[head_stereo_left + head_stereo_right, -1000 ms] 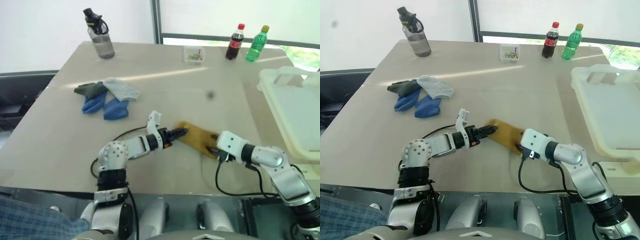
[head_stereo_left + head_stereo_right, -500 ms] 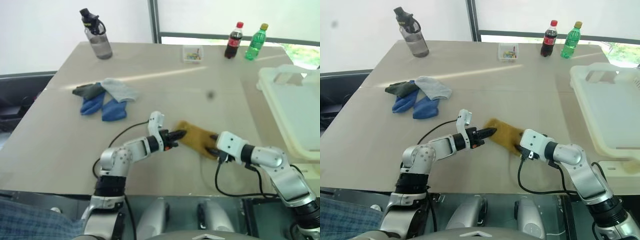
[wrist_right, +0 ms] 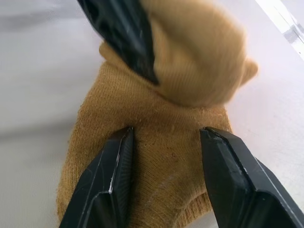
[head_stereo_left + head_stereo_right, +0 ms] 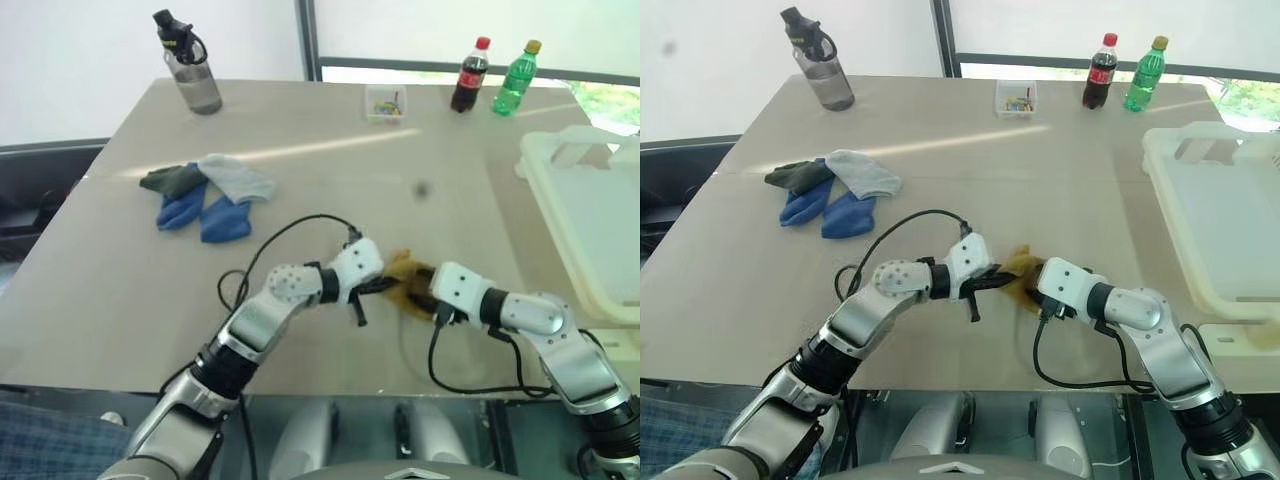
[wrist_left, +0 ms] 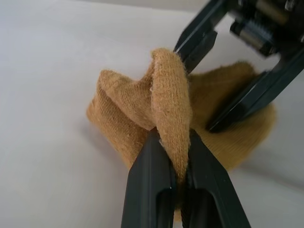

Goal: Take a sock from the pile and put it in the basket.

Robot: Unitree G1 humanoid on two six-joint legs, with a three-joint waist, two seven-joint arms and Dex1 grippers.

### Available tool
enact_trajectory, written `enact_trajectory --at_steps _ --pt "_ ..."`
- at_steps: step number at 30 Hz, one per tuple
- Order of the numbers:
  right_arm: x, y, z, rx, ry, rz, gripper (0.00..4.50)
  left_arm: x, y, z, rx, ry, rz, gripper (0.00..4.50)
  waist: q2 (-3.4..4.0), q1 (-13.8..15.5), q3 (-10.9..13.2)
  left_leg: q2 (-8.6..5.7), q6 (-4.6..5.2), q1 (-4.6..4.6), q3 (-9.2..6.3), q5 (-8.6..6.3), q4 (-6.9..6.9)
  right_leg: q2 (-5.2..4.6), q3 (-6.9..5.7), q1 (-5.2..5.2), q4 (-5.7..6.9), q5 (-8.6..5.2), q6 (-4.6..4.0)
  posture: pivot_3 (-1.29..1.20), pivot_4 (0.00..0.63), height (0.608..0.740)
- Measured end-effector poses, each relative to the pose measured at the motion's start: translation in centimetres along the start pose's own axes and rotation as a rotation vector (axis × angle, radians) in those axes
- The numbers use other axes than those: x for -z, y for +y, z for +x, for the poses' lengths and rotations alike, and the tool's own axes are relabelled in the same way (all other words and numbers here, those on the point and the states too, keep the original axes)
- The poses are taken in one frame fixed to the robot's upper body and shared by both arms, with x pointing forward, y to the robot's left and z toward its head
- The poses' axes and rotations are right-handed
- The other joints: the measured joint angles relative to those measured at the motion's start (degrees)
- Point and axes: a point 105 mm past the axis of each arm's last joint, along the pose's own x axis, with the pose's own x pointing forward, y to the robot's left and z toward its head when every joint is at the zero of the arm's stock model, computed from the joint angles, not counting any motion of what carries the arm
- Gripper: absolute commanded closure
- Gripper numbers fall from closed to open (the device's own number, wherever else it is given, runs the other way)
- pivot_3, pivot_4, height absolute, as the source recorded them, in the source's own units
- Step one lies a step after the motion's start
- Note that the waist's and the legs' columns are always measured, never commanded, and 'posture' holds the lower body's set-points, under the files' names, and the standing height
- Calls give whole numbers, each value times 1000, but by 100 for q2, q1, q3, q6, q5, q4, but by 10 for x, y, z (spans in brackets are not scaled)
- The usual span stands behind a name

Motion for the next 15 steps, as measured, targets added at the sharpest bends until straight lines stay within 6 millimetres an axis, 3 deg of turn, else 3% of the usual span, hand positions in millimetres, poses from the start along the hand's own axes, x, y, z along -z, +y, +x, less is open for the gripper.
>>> enact_trajectory --at_steps 5,6,8,11,15 --pt "0 0 0 3 4 5 2186 0 -2 3 31 8 140 4451 0 1 0 0 1 1 -2 0 3 3 -3 2 2 0 2 0 150 740" --pt "0 0 0 5 5 6 2186 0 -3 4 38 9 157 3774 0 1 0 0 1 1 -2 1 4 3 -3 2 2 1 2 0 150 740" --pt "0 0 0 6 6 7 2186 1 -6 5 52 13 182 3156 0 0 0 0 1 1 -2 0 5 4 -3 3 3 1 3 0 150 740" --pt "0 0 0 6 6 8 2186 2 -6 5 53 22 195 1630 0 -1 0 0 1 1 -4 1 5 6 -4 3 4 0 4 0 150 740" --pt "-1 0 0 6 7 11 2186 2 -2 4 35 19 193 127 0 -2 0 0 2 1 -6 1 6 9 -5 3 5 0 4 0 150 740"
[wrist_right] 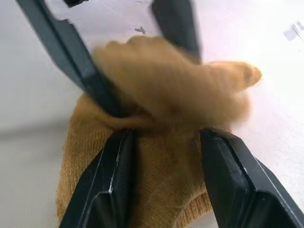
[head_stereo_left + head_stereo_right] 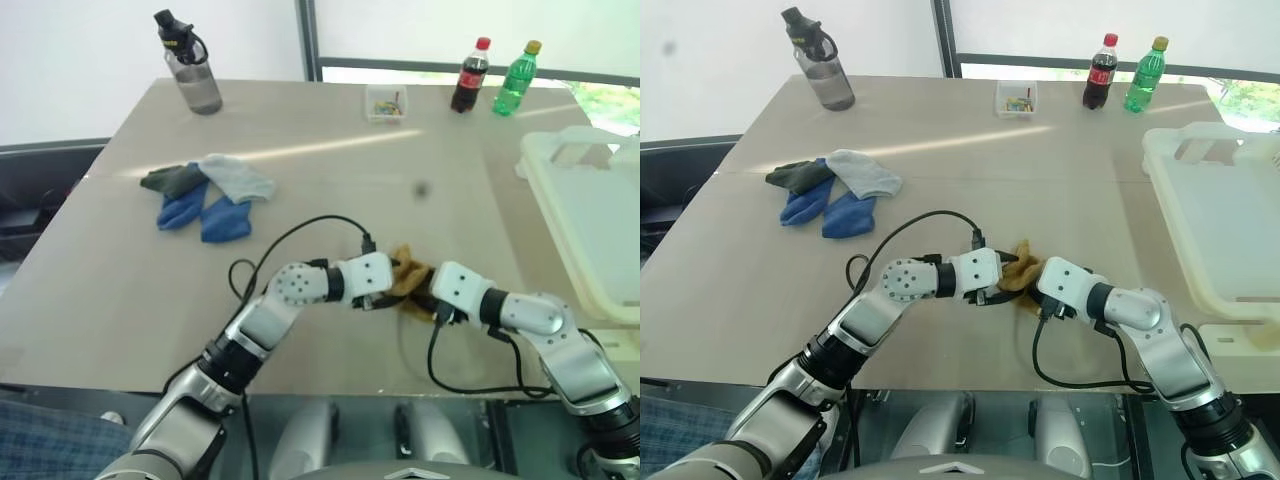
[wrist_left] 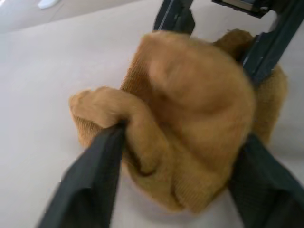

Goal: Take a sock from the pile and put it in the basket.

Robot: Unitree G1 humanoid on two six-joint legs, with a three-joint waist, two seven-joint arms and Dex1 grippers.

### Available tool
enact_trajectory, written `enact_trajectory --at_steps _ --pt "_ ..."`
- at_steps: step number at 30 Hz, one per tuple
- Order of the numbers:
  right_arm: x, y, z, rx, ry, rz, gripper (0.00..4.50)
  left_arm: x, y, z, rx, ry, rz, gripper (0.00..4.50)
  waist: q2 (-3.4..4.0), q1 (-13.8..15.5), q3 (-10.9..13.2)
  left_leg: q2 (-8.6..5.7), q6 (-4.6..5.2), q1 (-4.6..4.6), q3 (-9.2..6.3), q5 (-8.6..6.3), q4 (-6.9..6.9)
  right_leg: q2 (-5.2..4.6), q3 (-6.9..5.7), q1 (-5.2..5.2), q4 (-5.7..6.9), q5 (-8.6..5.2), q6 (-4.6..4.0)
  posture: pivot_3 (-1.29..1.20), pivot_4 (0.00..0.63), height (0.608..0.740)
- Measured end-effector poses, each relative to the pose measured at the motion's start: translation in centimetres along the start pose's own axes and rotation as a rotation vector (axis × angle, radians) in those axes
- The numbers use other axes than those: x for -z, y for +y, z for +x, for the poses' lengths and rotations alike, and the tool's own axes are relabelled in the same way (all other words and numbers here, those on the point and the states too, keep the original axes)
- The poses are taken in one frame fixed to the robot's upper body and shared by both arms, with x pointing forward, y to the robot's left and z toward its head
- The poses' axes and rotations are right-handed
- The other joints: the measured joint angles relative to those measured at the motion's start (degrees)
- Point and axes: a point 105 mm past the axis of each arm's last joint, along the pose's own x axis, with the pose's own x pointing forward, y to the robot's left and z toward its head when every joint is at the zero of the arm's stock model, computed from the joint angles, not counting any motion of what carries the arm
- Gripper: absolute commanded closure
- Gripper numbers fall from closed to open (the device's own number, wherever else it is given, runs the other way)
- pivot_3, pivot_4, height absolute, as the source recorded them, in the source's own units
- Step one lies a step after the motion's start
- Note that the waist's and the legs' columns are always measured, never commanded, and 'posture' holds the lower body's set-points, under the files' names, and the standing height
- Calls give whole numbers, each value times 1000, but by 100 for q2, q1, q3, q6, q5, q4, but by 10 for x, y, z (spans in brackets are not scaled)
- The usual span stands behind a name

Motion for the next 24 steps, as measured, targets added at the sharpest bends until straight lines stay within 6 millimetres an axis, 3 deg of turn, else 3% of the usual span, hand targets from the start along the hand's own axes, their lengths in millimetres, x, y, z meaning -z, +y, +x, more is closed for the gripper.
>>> enact_trajectory --at_steps 6,12,13,17,24 --pt "-4 -5 -5 4 -11 36 2186 0 -2 0 -5 -16 -20 50 1 3 1 0 0 -2 -2 0 1 1 1 0 0 0 0 0 150 740" --pt "-27 -27 -22 46 -77 50 2186 1 -3 1 -18 -29 -61 50 1 11 1 -1 0 -2 -10 0 6 2 -5 4 2 0 0 0 150 740" --pt "-28 -27 -22 45 -80 50 2186 4 -2 4 -52 -57 -233 50 1 15 1 -1 1 -3 -14 0 8 2 -8 8 2 0 0 0 150 740" --pt "-25 -21 -20 32 -70 56 2186 1 -1 8 -69 -136 -588 50 0 7 4 -2 1 -12 -21 -1 25 2 -16 6 10 0 1 0 150 740" --pt "-24 -21 -19 45 -60 44 2186 -10 6 -5 -20 -310 -1064 50 -2 -53 6 3 0 -9 -25 0 46 11 -16 6 34 0 1 0 150 740"
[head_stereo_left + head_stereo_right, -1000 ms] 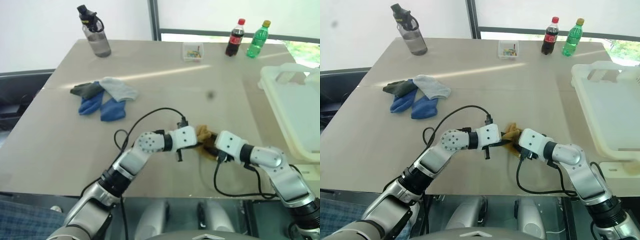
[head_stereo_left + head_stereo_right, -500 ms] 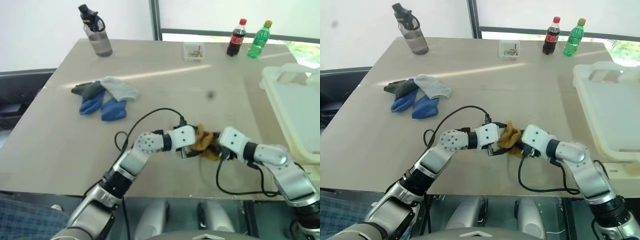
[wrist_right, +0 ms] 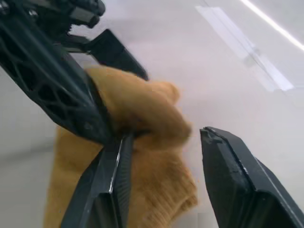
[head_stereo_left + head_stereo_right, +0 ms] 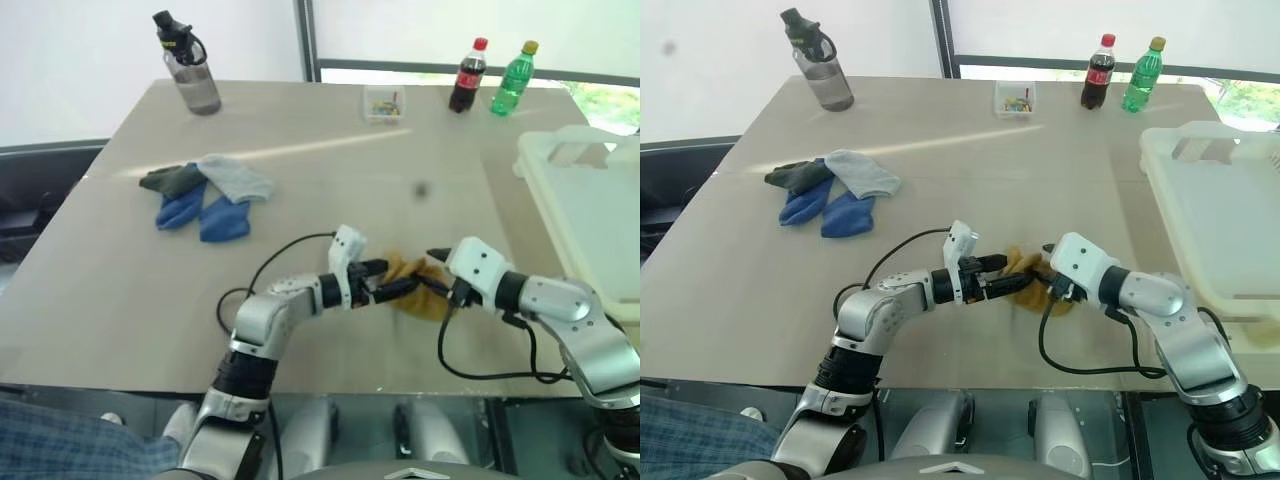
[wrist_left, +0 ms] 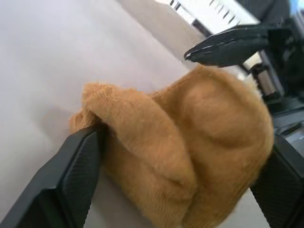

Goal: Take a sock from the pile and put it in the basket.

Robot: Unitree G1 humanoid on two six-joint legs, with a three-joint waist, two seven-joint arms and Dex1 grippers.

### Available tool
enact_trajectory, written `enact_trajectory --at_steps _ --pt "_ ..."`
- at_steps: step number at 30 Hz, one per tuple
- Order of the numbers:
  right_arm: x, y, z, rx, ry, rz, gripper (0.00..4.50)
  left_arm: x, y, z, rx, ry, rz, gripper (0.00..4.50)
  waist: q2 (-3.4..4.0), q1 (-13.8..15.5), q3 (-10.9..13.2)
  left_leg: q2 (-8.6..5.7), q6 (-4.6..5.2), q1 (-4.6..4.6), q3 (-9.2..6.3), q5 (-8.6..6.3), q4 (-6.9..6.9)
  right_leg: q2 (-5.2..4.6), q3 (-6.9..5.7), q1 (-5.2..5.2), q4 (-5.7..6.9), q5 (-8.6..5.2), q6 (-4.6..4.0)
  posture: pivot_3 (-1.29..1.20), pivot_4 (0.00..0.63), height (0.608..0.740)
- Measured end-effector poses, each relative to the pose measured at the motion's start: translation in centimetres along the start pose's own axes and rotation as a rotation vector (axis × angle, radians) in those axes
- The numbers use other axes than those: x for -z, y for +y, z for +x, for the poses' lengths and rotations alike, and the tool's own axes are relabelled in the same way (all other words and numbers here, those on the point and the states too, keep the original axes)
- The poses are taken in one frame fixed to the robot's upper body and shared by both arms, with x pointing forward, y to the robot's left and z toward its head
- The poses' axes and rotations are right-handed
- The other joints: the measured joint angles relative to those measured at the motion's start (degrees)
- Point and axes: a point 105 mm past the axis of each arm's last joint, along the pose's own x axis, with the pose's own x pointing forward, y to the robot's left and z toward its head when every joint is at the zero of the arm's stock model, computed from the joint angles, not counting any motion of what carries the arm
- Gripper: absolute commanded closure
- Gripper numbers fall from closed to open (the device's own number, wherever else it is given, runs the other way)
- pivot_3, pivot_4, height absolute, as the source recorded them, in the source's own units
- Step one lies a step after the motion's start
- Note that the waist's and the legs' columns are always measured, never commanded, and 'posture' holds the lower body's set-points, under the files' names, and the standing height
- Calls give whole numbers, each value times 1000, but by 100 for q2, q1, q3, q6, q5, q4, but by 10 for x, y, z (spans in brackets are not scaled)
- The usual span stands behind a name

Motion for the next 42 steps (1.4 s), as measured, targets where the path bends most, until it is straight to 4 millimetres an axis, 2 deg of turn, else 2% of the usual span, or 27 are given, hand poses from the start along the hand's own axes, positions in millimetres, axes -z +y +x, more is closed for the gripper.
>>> enact_trajectory --at_steps 1,3,6,12,17,20,25,33,39,42 --pt "4 5 1 -17 13 10 2186 -11 -4 -2 23 -56 -44 50 -2 -1 1 0 0 0 -1 0 2 -1 -1 1 0 0 -1 0 150 740" --pt "6 9 2 -30 18 14 2186 -19 -6 -4 38 -84 -58 50 -2 -4 1 -1 0 0 0 0 4 -1 1 2 1 1 -1 0 150 740" --pt "7 9 2 -28 27 6 2186 -25 -7 -10 54 -108 -89 50 -2 -24 1 -2 -1 1 3 0 6 -1 5 1 5 1 -1 0 150 740" --pt "11 5 -2 -18 54 -9 2186 -26 -5 -13 51 -104 -96 50 -2 -27 1 -2 -1 1 3 0 6 -2 7 1 5 1 -2 0 150 740" --pt "11 -10 -15 36 51 12 2186 -26 -6 -14 61 -109 -102 50 -2 -21 1 -3 -1 1 4 0 6 -3 8 1 5 1 -2 0 150 740" --pt "24 -10 -19 37 110 6 2186 -28 -8 -14 73 -121 -114 50 -2 -20 1 -2 -1 1 5 0 6 -3 8 1 5 1 -3 0 150 740" --pt "36 9 -4 -13 140 28 2186 -32 -10 -18 133 -171 -192 50 -2 -51 1 -2 -1 3 8 0 7 -3 12 0 10 1 -3 0 150 740" --pt "35 10 2 -18 147 4 2186 -34 -22 -25 269 -146 -228 50 -2 -69 1 -2 -1 9 9 0 9 -1 14 2 19 0 -3 0 150 740" --pt "34 10 5 -14 148 0 2186 -21 -34 -17 350 -63 -232 50 -2 -75 1 -1 -1 13 12 0 10 0 18 2 23 0 -4 0 150 740" --pt "34 10 5 -13 148 0 2186 -25 -30 -14 337 -108 -244 50 -2 -75 1 0 -1 13 12 0 11 -1 18 1 23 0 -4 0 150 740"
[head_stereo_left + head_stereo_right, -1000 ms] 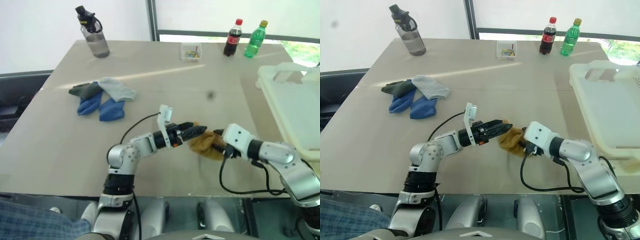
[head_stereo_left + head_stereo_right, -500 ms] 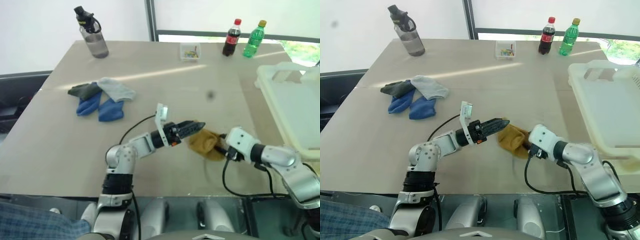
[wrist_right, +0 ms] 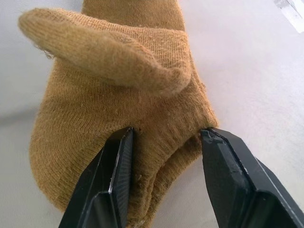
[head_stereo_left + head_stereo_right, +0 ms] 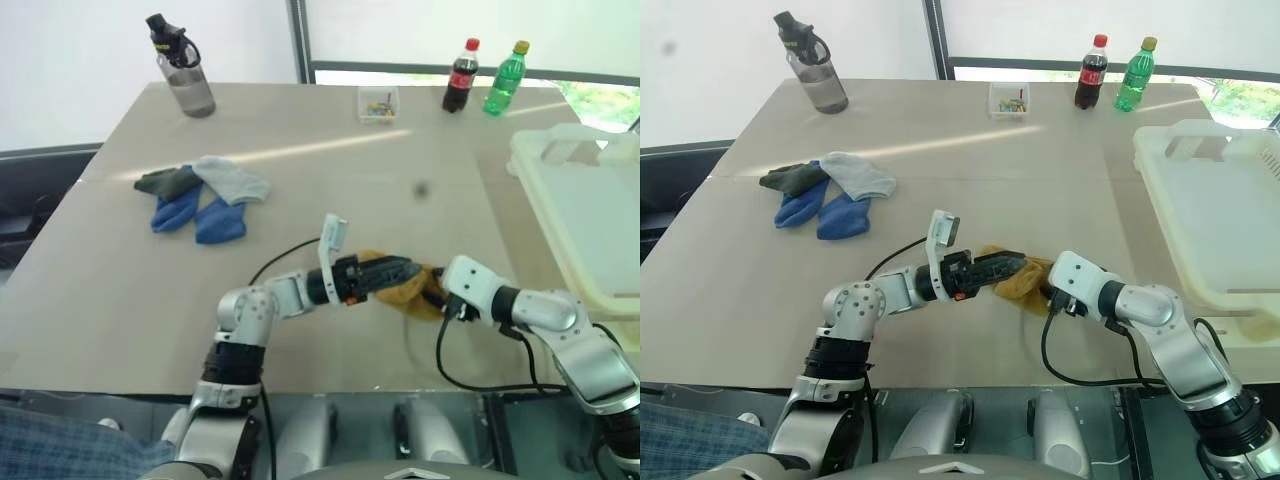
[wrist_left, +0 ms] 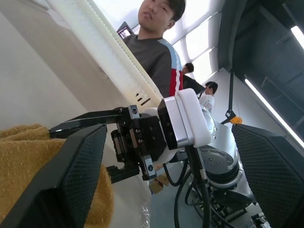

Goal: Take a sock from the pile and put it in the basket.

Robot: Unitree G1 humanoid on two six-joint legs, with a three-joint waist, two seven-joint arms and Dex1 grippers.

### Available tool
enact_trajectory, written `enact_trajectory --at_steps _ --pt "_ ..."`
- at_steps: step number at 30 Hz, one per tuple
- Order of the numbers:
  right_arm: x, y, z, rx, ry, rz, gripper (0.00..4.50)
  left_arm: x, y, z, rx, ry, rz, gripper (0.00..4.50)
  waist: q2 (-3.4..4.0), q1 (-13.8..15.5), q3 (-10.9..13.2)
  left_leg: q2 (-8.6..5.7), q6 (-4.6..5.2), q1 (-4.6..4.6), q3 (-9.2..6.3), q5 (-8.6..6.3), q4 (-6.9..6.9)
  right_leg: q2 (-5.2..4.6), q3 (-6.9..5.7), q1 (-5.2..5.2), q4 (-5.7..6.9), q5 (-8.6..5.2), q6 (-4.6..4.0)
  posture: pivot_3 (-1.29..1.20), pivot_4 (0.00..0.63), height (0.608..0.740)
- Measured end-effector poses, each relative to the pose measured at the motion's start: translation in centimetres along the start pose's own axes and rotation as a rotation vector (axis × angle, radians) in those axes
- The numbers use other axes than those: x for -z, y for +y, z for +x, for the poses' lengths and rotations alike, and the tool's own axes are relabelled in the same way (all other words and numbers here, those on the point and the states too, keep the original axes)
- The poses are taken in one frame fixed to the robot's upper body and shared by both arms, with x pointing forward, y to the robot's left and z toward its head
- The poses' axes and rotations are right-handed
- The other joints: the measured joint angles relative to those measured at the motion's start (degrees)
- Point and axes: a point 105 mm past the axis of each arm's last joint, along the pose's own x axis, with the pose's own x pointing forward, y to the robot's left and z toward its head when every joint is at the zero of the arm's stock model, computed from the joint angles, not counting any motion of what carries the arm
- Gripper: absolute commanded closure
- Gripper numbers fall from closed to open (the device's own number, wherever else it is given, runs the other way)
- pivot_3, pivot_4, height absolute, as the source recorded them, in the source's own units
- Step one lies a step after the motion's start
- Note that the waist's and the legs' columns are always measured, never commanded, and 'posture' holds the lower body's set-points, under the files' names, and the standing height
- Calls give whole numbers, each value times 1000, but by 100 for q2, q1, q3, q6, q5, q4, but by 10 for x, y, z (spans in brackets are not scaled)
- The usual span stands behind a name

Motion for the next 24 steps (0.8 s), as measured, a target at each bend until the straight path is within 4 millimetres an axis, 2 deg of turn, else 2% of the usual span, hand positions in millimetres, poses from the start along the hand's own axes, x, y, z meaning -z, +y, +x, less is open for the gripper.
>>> enact_trajectory --at_steps 2,3,5,7,10,14,16,24 --pt "0 0 0 0 0 1 2186 -13 0 0 -1 -66 13 50 0 -1 0 1 0 0 0 0 0 0 0 -1 1 0 0 0 150 740" --pt "0 0 0 0 -1 1 2186 -38 2 -6 -35 -178 23 50 -1 0 1 3 0 0 -2 0 1 0 -1 -1 3 0 0 0 150 740" --pt "0 0 0 0 -1 2 2186 -57 9 -16 -117 -244 35 50 -1 -2 0 2 0 2 -1 0 2 1 0 0 4 0 0 0 150 740" --pt "0 0 0 1 -1 2 2186 -62 21 -27 -216 -267 25 50 -2 -5 0 -1 0 2 0 0 1 1 2 0 4 0 1 0 150 740" --pt "0 0 0 3 -2 2 2186 -59 39 -42 -355 -258 -25 50 -8 -3 4 -2 0 0 -1 0 2 0 1 -1 4 0 1 0 150 740" --pt "0 0 1 3 -2 1 2186 -42 56 -62 -533 -130 -57 50 -11 -3 6 -3 -1 2 -1 0 1 2 1 -2 10 0 1 0 150 740" --pt "0 0 1 3 -1 0 2186 -31 58 -66 -562 -75 -89 50 -11 -3 6 -3 -1 2 -1 0 2 1 1 -2 12 0 1 0 150 740" --pt "-1 1 2 9 -3 1 2186 -20 48 -72 -567 35 -132 50 -13 -7 5 -2 -2 9 -1 0 2 0 3 -2 17 -1 0 0 150 740"
